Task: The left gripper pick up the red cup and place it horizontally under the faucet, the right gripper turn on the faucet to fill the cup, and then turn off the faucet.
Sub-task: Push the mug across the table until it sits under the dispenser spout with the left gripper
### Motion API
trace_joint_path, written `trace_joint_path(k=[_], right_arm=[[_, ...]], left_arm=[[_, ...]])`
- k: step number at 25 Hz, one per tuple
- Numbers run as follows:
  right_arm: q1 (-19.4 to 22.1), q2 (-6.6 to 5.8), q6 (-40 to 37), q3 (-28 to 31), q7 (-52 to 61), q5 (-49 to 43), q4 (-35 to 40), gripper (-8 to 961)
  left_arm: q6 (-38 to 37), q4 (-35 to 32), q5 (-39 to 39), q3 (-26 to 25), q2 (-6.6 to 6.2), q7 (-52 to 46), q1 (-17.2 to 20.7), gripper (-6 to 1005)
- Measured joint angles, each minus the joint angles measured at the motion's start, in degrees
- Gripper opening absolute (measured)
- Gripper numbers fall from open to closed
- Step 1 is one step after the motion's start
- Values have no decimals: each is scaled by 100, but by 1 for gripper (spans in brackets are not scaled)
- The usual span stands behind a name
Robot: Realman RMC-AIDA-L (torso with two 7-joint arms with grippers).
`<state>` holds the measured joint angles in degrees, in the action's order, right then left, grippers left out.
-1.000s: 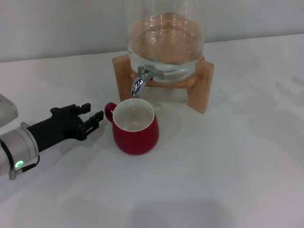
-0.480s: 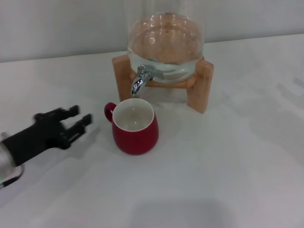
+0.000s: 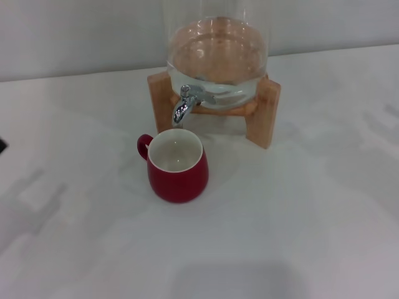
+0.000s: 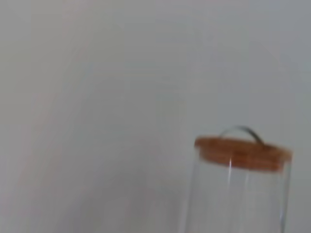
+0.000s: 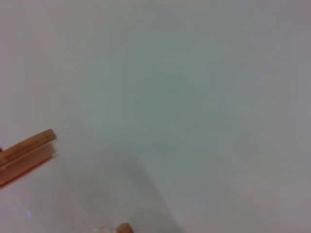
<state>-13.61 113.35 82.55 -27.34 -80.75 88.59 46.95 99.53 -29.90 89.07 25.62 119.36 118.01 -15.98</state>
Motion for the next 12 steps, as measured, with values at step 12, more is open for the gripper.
trace_joint_path(k=[12], right_arm=[[-36, 20, 62, 1, -12, 0, -11, 765]], left_arm=[[-91, -54, 35, 882, 5, -189, -199, 881]])
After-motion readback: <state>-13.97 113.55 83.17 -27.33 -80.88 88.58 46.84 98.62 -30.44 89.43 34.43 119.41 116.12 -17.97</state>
